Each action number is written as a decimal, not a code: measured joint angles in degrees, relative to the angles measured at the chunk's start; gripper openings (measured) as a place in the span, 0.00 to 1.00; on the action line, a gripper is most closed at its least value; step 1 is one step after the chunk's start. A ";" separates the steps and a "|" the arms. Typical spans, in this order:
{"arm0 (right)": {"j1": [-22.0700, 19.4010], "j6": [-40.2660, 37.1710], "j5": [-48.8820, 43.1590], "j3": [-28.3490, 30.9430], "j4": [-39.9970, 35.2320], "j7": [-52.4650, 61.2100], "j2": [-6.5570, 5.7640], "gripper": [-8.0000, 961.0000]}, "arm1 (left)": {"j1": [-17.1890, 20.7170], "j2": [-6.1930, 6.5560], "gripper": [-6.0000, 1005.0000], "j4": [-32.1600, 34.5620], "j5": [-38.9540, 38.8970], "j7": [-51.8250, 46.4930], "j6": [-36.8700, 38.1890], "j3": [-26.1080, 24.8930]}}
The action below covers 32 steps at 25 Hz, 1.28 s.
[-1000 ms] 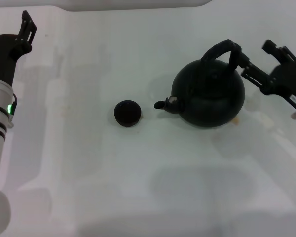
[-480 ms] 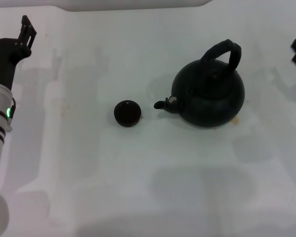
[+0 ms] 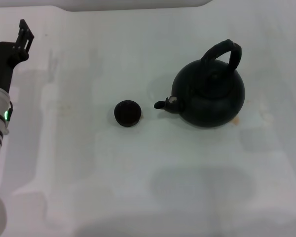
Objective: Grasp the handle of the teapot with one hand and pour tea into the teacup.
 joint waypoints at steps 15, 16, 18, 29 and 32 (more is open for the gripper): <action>-0.25 1.56 0.02 -1.42 0.03 0.00 -0.01 0.91 | -0.08 0.06 0.83 -0.11 0.05 0.00 -0.19 0.73; -0.21 1.57 0.04 -1.56 0.02 0.00 -0.01 0.91 | -0.09 0.07 0.83 -0.11 0.10 0.00 -0.19 0.75; -0.14 1.57 0.04 -1.61 0.03 -0.01 -0.01 0.91 | -0.12 0.07 0.83 -0.11 0.29 0.00 -0.26 0.78; 0.02 1.74 0.05 -1.58 0.04 -0.06 -0.01 0.91 | -0.19 0.04 0.83 -0.09 0.09 0.00 -0.21 0.81; 0.04 1.79 0.05 -1.52 0.04 -0.08 -0.01 0.91 | -0.32 0.06 0.83 -0.14 0.09 0.15 -0.29 0.80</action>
